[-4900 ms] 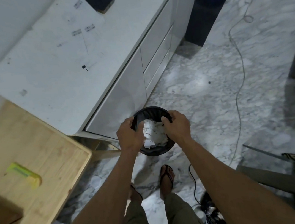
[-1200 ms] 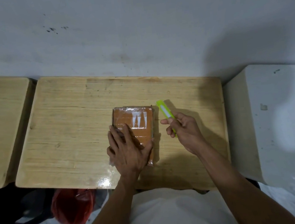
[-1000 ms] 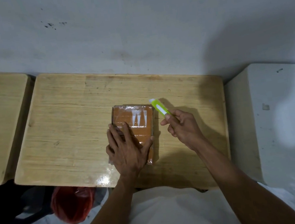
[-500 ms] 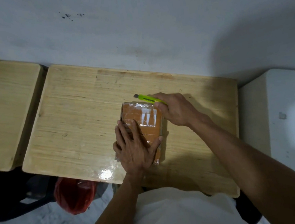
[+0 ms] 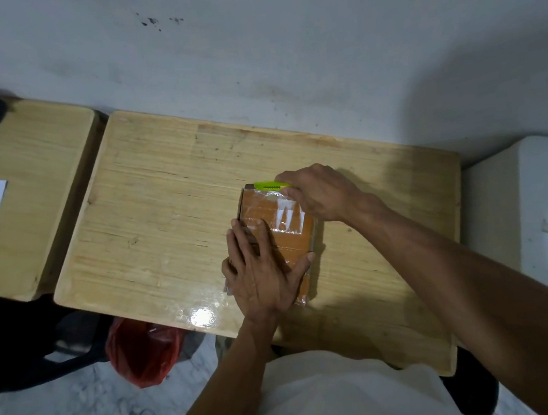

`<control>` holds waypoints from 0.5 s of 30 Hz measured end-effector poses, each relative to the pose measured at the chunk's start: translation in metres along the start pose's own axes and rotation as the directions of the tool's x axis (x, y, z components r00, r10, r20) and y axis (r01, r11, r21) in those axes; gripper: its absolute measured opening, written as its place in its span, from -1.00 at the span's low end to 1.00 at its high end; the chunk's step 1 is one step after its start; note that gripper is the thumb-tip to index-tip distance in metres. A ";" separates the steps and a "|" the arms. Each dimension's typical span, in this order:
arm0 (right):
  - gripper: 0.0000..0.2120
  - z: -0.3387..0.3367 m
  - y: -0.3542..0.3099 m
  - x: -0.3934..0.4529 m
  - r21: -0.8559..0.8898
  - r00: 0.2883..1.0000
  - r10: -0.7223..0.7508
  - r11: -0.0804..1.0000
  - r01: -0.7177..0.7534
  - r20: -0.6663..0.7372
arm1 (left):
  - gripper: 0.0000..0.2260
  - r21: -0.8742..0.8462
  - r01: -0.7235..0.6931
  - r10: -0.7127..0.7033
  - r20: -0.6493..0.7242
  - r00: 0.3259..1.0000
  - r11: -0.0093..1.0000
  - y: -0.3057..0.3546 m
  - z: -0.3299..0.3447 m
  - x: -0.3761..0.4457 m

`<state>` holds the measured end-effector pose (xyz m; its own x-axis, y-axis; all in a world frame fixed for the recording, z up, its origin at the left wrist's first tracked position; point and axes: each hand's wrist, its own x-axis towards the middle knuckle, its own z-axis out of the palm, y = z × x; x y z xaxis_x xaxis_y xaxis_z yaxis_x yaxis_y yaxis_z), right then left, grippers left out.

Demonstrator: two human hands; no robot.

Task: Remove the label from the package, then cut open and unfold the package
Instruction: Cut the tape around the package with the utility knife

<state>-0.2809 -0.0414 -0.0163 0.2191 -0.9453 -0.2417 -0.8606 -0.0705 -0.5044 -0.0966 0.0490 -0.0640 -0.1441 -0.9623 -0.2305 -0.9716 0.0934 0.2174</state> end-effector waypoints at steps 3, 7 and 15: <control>-0.71 0.002 -0.001 0.001 -0.039 1.000 -0.004 0.999 0.003 -0.031 | -0.03 0.001 0.002 -0.002 0.003 1.000 1.000 0.000 0.000 0.000; -0.70 0.006 -0.002 0.002 -0.080 0.999 -0.001 0.997 -0.003 -0.046 | -0.02 0.000 0.003 -0.003 0.003 1.000 1.000 0.000 0.001 0.000; -0.70 0.007 -0.004 0.000 -0.243 0.999 -0.033 0.970 0.022 -0.039 | -0.02 -0.018 0.007 -0.007 0.014 1.000 1.000 0.000 0.000 0.000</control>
<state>-0.2740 -0.0391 -0.0204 0.2291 -0.9541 -0.1929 -0.9415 -0.1669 -0.2926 -0.0969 0.0486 -0.0643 -0.1400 -0.9593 -0.2452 -0.9690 0.0819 0.2331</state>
